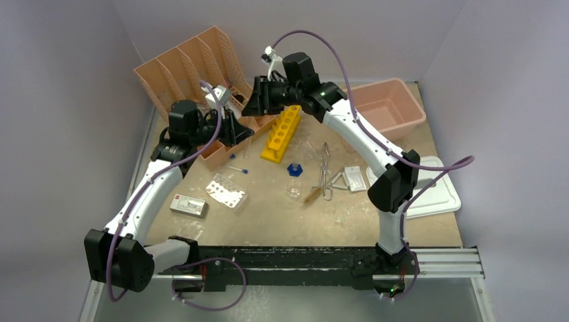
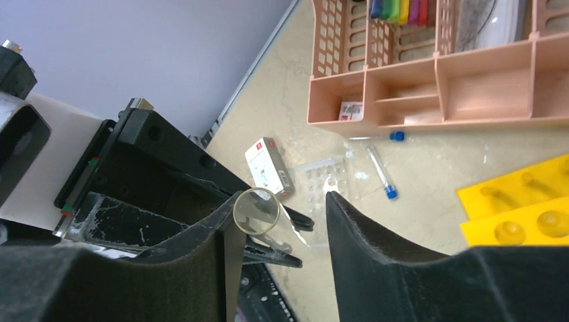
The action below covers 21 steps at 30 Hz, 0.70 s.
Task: Organize the chemistry lab equipment
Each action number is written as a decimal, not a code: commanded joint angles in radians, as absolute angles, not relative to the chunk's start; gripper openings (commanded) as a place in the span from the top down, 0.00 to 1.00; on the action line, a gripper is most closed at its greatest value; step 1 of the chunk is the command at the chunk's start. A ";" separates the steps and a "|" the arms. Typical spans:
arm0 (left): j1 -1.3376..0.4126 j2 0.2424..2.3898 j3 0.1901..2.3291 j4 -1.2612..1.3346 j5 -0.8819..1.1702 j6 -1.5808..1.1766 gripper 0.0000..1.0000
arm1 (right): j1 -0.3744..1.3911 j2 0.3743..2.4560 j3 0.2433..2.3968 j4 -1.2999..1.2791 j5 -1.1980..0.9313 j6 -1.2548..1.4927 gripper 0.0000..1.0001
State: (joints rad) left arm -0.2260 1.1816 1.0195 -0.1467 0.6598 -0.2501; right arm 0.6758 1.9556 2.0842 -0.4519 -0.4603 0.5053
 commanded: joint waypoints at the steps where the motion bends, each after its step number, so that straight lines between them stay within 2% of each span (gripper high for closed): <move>1: -0.235 1.166 1.049 -0.136 0.678 -0.195 1.00 | 0.681 1.915 2.128 -0.464 -0.445 0.539 0.57; 10: -0.236 1.168 1.070 -0.207 0.591 -0.137 1.00 | 0.682 1.917 2.146 -0.486 -0.444 0.550 0.83; 11: -0.236 1.168 1.073 -0.204 0.569 -0.158 0.90 | 0.681 1.914 2.147 -0.492 -0.437 0.548 0.84; 13: -0.236 1.172 1.082 -0.200 0.530 -0.204 0.62 | 0.680 1.901 2.144 -0.504 -0.401 0.528 0.85; 14: -0.236 1.173 1.082 -0.196 0.506 -0.229 0.53 | 0.680 1.894 2.145 -0.510 -0.368 0.508 0.86; 18: -0.235 1.181 1.068 -0.178 0.386 -0.344 0.32 | 0.668 1.864 2.151 -0.523 -0.202 0.389 0.85; 21: -0.234 1.193 1.091 -0.238 0.265 -0.424 0.28 | 0.641 1.851 2.140 -0.513 -0.075 0.306 0.85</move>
